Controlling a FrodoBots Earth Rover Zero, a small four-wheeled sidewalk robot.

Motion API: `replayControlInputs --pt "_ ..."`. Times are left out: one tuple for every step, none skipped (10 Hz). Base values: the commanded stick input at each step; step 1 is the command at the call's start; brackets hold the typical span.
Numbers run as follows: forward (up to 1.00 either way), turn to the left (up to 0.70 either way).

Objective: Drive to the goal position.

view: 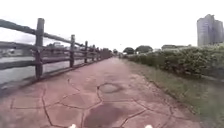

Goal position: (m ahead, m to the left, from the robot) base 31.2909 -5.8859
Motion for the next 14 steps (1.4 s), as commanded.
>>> replayControlInputs --pt "0.98 -0.39" --pt "0.98 -0.39" --pt "0.98 -0.15" --pt "0.98 0.0" --pt "0.98 0.0" --pt "0.98 0.0" --pt "0.98 0.0" --pt "0.98 -0.01" --pt "0.98 -0.36" --pt "0.98 -0.39" --pt "0.98 -0.26" --pt "0.98 -0.06" --pt "0.98 0.0" --pt "0.98 0.0"
